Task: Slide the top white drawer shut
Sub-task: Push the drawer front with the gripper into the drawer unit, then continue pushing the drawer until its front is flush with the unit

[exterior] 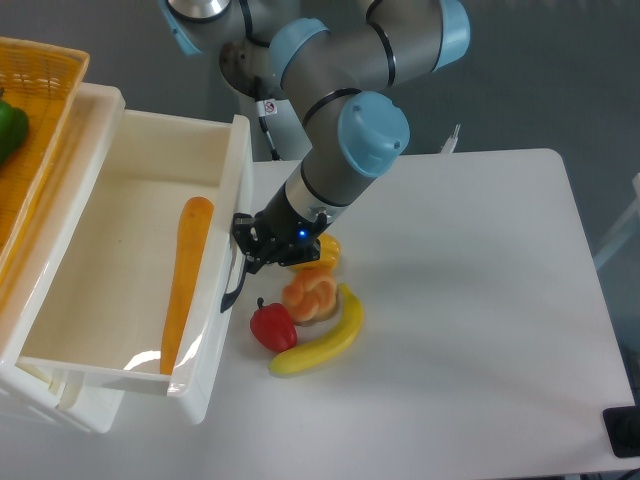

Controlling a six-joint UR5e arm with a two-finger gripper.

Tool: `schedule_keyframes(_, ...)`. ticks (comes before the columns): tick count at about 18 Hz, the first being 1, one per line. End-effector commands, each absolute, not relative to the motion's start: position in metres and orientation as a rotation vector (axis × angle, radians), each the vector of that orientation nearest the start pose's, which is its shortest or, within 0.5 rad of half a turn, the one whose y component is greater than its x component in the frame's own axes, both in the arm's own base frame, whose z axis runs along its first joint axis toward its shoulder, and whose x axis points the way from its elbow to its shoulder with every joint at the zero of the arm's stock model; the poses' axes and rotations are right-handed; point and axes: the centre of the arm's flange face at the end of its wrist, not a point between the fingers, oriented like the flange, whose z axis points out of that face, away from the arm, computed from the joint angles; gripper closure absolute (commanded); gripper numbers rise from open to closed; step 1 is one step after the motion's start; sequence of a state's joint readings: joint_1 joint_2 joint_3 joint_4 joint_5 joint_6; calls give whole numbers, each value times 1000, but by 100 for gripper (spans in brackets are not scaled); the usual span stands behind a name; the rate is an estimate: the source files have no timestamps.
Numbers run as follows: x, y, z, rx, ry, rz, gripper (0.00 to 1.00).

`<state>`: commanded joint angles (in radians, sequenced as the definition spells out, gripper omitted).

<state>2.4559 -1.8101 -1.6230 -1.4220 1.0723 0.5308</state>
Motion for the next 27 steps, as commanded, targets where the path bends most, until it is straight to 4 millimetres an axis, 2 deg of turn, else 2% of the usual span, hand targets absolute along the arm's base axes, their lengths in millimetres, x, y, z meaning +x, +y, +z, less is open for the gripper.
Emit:
schedule_keyframes(13, -311, 501, 372, -2758, -555, -705, 100)
schedule_keyframes(27, -266, 528, 373, -2775, -528, -749, 100)
